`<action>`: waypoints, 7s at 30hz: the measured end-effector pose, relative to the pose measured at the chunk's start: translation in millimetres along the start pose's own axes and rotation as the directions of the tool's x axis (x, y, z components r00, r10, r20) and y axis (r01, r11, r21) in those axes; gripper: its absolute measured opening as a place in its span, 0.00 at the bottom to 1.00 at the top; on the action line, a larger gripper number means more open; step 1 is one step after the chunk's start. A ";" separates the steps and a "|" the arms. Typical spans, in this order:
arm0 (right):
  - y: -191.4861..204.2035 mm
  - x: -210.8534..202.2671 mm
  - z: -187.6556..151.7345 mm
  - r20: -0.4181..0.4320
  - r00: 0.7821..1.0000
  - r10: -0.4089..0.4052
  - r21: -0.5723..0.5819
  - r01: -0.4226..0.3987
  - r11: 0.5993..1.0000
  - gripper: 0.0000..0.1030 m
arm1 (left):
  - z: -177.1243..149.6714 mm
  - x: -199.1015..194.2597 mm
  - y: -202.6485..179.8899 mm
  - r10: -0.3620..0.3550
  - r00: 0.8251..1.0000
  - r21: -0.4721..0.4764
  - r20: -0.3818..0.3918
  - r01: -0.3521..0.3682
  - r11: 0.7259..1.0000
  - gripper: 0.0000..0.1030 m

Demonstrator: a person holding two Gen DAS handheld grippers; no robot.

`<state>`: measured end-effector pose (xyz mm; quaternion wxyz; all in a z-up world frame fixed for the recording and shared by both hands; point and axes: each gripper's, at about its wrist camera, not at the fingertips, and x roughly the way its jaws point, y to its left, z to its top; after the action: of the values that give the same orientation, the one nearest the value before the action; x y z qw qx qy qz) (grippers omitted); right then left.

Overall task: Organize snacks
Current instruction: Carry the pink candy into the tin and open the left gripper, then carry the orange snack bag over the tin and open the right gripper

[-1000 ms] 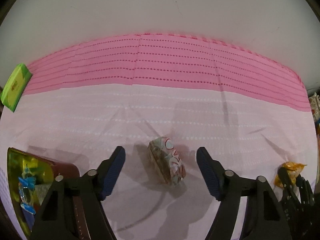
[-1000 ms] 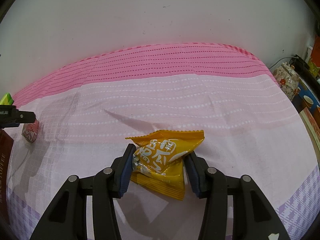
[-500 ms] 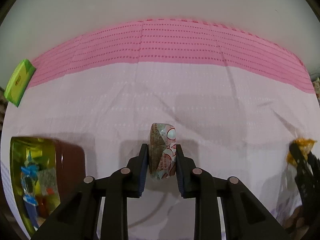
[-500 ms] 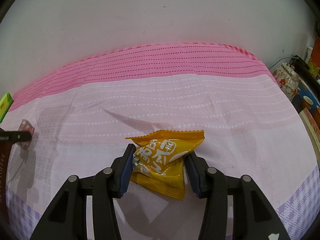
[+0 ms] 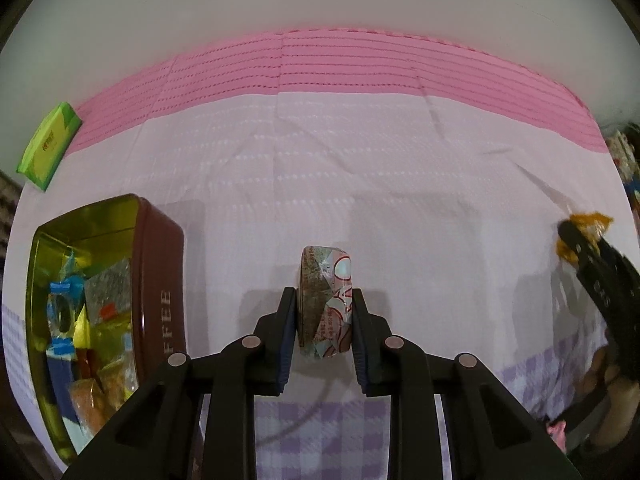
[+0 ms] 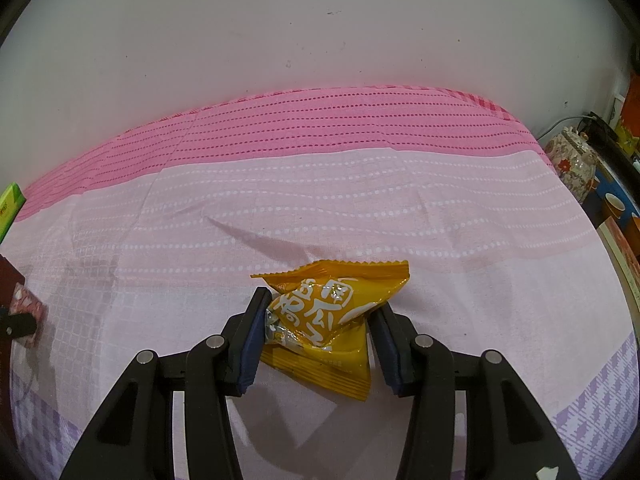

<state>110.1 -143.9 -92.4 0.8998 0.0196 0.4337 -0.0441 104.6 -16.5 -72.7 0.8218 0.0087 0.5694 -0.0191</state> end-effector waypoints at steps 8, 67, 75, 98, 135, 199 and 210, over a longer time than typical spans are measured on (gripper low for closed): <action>-1.6 0.8 0.6 0.000 1.000 0.000 0.000 0.000 1.000 0.44 | -22.6 -16.4 -3.4 -0.018 1.000 0.022 0.007 0.017 1.000 0.25; -2.2 0.9 2.3 -0.004 1.000 -0.008 -0.013 0.008 1.000 0.45 | -23.3 -72.2 172.2 0.088 0.995 -0.159 0.048 -0.080 0.984 0.25; -1.7 1.0 2.2 -0.004 1.000 -0.009 -0.014 0.009 1.000 0.45 | -27.6 -44.9 174.4 0.086 0.996 -0.144 -0.007 -0.086 0.986 0.25; -1.9 1.1 2.9 -0.005 1.000 -0.011 -0.017 0.011 1.000 0.46 | -33.0 -24.4 166.2 0.118 0.992 -0.084 -0.034 -0.120 0.989 0.26; -0.6 2.2 3.3 -0.005 1.000 -0.014 -0.021 0.014 1.000 0.47 | -36.2 -78.2 150.2 0.149 0.983 -0.018 0.104 -0.148 0.989 0.51; 331.8 -92.0 -27.3 -0.169 0.897 0.409 -0.393 -0.442 0.806 0.42 | -125.5 -111.2 270.4 0.288 0.947 -0.284 0.146 -0.238 0.929 0.69; 347.5 -69.8 -36.5 -0.212 0.905 0.370 -0.391 -0.426 0.816 0.43 | -130.5 -112.1 273.1 0.286 0.948 -0.292 0.140 -0.236 0.927 0.69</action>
<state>72.0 209.0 -61.6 0.8418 -0.0852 0.4746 0.2427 -45.5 263.4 -15.7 0.8583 -0.0300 0.4837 0.1683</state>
